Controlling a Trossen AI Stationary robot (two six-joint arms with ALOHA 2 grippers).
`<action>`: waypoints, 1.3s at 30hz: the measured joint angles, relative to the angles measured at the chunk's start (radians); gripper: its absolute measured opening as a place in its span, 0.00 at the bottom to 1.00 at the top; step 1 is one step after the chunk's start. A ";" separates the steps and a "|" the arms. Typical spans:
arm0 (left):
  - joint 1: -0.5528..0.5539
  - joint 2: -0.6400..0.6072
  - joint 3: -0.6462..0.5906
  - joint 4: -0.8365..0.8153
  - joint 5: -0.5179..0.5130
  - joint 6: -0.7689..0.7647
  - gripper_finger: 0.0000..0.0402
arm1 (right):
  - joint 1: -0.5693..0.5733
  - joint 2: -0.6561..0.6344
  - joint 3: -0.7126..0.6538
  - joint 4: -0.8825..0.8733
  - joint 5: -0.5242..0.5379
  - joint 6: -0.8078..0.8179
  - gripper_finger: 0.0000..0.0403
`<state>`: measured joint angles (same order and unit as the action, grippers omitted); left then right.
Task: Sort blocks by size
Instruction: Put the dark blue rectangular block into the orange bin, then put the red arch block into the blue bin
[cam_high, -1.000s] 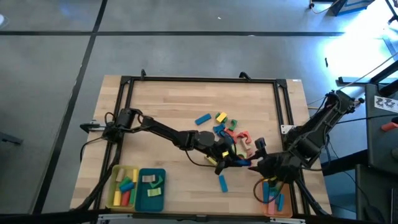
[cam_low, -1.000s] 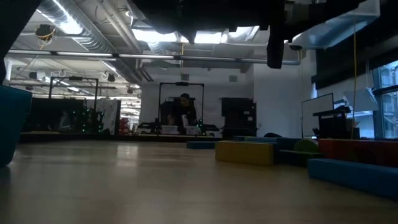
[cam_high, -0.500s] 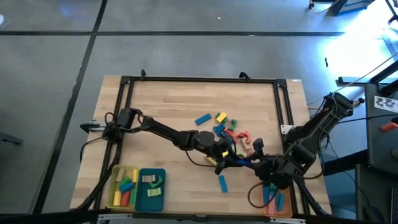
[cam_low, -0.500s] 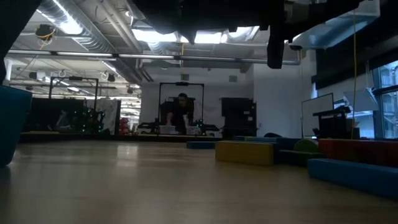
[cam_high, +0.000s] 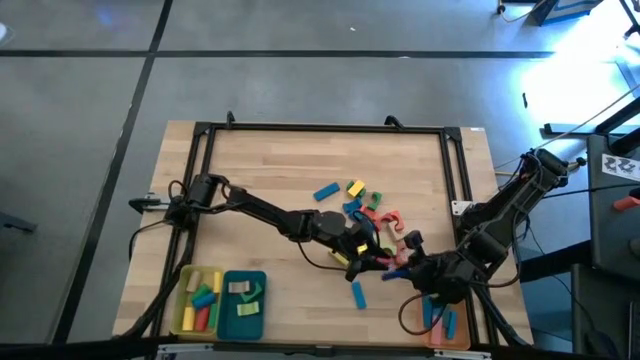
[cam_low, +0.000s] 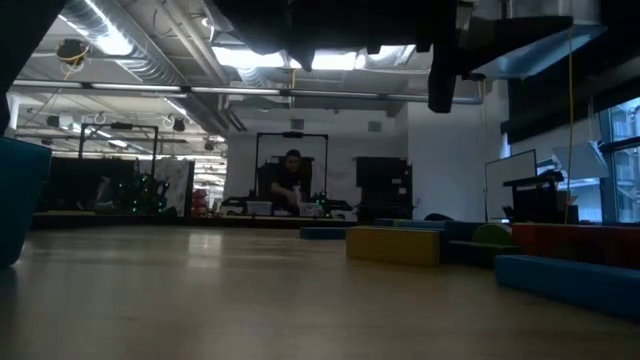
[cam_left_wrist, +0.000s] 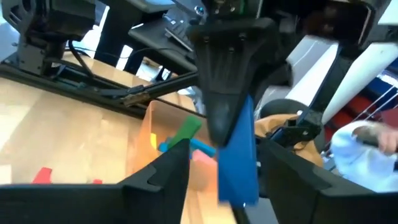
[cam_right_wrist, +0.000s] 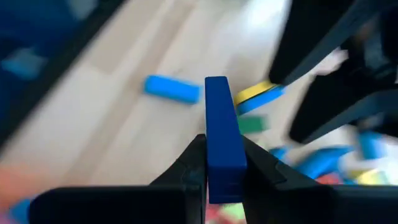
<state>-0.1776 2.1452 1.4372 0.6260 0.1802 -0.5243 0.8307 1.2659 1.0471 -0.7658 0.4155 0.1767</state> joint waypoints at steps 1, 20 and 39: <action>0.000 0.000 0.000 -0.010 0.000 0.008 0.45 | 0.000 -0.001 0.013 -0.027 -0.046 0.032 0.15; 0.026 0.000 0.000 -0.070 -0.001 0.082 0.49 | 0.068 0.008 -0.013 -0.240 -0.571 0.689 0.19; 0.017 0.000 0.000 -0.143 -0.080 0.398 0.49 | 0.066 0.008 -0.016 -0.231 -0.564 0.695 0.29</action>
<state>-0.1601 2.1452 1.4375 0.4834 0.0998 -0.1265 0.8967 1.2743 1.0313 -0.9970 -0.1486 0.8715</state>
